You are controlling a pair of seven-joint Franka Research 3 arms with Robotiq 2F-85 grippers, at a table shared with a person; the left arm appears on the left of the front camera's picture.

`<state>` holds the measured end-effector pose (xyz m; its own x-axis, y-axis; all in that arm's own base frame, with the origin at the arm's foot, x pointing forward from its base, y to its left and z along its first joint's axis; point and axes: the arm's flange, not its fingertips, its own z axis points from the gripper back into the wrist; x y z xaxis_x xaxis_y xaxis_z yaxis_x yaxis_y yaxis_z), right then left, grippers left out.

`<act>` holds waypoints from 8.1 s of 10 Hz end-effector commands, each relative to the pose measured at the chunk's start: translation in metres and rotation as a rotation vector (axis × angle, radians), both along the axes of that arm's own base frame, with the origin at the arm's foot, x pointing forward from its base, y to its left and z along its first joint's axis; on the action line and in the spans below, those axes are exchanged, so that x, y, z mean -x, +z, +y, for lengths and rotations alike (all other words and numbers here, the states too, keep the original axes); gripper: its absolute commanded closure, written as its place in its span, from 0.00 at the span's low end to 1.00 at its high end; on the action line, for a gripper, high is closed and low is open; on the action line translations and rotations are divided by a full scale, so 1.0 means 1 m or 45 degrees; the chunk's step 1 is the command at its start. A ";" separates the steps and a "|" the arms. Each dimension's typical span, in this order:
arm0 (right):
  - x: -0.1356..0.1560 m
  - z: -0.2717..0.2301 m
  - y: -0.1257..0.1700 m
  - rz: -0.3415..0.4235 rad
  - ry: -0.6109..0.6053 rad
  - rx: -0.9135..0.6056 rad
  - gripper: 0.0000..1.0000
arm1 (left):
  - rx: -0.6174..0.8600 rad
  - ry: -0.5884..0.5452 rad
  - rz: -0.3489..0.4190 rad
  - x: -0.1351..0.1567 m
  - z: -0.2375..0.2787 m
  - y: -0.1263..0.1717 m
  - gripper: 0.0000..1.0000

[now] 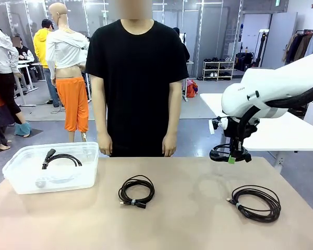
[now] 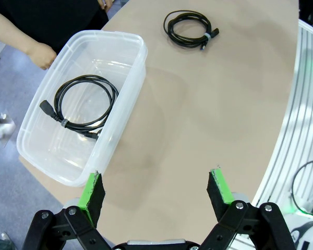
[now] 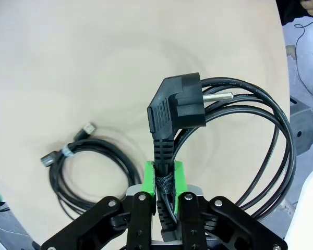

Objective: Organize and store the cables.
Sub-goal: Place the Power Cable into the Organizing box.

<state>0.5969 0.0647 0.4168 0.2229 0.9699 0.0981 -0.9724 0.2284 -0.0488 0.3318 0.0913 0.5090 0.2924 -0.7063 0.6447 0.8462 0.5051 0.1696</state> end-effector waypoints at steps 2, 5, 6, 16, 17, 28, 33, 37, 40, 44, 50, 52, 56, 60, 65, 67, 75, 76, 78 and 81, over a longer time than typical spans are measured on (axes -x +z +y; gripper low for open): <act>0.033 0.021 0.003 -0.045 -0.141 -0.055 1.00 | -0.002 -0.018 -0.003 0.000 0.000 0.000 0.00; 0.104 0.084 0.001 -0.059 -0.122 -0.068 1.00 | -0.002 -0.018 -0.003 0.000 0.000 0.000 0.00; 0.127 0.105 -0.002 -0.082 -0.096 -0.099 1.00 | -0.002 -0.018 -0.003 0.000 0.000 0.000 0.00; 0.239 0.233 -0.084 0.015 0.222 -0.116 1.00 | -0.002 -0.018 -0.003 0.000 0.000 0.000 0.00; 0.235 0.231 -0.090 0.070 0.220 -0.163 1.00 | -0.002 -0.018 -0.003 0.000 0.000 0.000 0.00; 0.225 0.082 -0.015 0.001 0.199 -0.593 0.00 | -0.008 -0.103 0.041 0.009 -0.082 0.041 0.00; 0.281 -0.075 0.005 -0.219 -0.028 -0.791 0.00 | -0.174 -0.303 0.159 0.007 -0.265 0.057 0.00; 0.334 -0.193 -0.001 -0.406 -0.084 -1.078 0.00 | -0.339 -0.418 0.106 0.012 -0.383 0.022 0.00; 0.358 -0.251 -0.027 -0.494 -0.126 -1.306 0.00 | -0.433 -0.450 0.179 0.014 -0.416 -0.002 0.00; 0.361 -0.287 -0.019 -0.507 -0.211 -1.377 0.00 | -0.404 -0.485 0.173 0.022 -0.412 -0.006 0.00; 0.361 -0.287 -0.019 -0.507 -0.211 -1.377 0.00 | -0.438 -0.451 0.214 0.015 -0.441 -0.008 0.00; 0.361 -0.287 -0.019 -0.507 -0.211 -1.377 0.00 | -0.530 -0.509 0.233 0.005 -0.494 -0.014 0.00; 0.361 -0.287 -0.019 -0.507 -0.211 -1.377 0.00 | -0.669 -0.588 0.215 -0.004 -0.566 -0.062 0.00; 0.361 -0.287 -0.019 -0.507 -0.211 -1.377 0.00 | -0.774 -0.598 0.354 -0.006 -0.589 -0.127 0.00; 0.361 -0.287 -0.019 -0.507 -0.211 -1.377 0.00 | -0.819 -0.557 0.439 -0.021 -0.598 -0.180 0.00; 0.361 -0.287 -0.019 -0.507 -0.211 -1.377 0.00 | -0.829 -0.546 0.462 -0.025 -0.596 -0.190 0.00; 0.361 -0.287 -0.019 -0.507 -0.211 -1.377 0.00 | -0.814 -0.559 0.484 -0.029 -0.586 -0.202 1.00; 0.361 -0.287 -0.019 -0.507 -0.211 -1.377 0.00 | -0.809 -0.545 0.485 -0.028 -0.583 -0.200 1.00; 0.361 -0.287 -0.019 -0.507 -0.211 -1.377 0.00 | -0.793 -0.537 0.466 -0.028 -0.577 -0.190 1.00; 0.361 -0.287 -0.019 -0.507 -0.211 -1.377 0.00 | -0.759 -0.576 0.449 -0.029 -0.573 -0.175 1.00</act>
<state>0.2361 -0.2227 0.3962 0.1256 0.3020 0.9450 -0.8863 0.4621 -0.0299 0.3671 -0.4918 0.3218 0.0263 -0.9994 0.0205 0.9996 0.0262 -0.0043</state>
